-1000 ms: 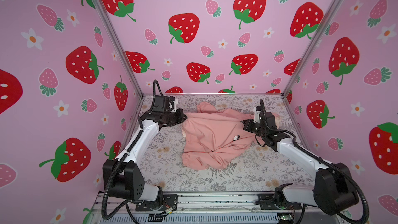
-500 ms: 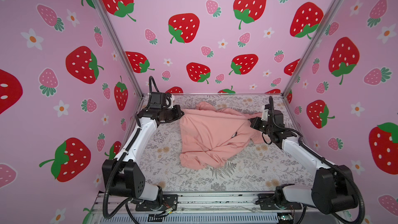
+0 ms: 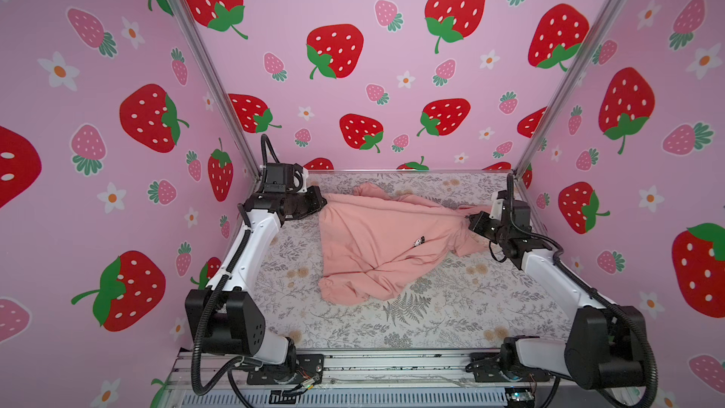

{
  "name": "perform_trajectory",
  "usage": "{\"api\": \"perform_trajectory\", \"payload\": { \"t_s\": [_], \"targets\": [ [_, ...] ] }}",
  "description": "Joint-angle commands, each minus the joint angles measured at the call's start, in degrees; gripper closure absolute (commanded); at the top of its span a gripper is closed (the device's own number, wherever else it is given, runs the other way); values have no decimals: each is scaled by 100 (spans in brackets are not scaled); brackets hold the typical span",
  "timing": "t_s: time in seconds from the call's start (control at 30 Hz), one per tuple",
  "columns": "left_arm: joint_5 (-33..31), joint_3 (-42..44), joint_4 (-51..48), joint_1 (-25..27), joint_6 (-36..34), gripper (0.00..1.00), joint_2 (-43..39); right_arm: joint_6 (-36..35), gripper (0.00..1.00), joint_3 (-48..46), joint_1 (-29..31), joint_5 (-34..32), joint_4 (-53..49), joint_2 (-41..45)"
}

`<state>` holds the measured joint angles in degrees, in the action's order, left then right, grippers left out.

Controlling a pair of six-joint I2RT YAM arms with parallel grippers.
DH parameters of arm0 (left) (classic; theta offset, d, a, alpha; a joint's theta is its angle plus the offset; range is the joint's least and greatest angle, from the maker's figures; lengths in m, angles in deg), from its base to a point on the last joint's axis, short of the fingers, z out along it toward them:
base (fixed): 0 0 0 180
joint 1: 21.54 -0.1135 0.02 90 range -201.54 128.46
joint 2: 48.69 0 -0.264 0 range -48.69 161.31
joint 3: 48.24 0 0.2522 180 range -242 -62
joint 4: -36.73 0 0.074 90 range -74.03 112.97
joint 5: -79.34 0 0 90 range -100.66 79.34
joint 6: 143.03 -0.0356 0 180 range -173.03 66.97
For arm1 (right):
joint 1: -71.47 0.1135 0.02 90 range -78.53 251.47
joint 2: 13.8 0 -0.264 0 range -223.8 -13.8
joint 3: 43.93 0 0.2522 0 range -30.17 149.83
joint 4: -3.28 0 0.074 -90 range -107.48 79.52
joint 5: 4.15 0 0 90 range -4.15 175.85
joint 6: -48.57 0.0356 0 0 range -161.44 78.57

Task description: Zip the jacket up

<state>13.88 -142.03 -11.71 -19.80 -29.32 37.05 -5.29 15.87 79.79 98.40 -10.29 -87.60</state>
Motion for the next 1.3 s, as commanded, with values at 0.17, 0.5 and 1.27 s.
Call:
{"api": "perform_trajectory", "payload": {
  "t_s": [0.17,0.5,1.27],
  "targets": [
    [-275,-780,-171,-215,-180,100,334,-64,100,337,-209,-129,-132,-31],
    [233,-4340,-844,-245,29,100,2002,-135,100,2946,-221,585,-116,-1061],
    [-144,2031,652,-374,381,100,-582,-715,91,-653,-278,-220,-695,450]
  ]
}}
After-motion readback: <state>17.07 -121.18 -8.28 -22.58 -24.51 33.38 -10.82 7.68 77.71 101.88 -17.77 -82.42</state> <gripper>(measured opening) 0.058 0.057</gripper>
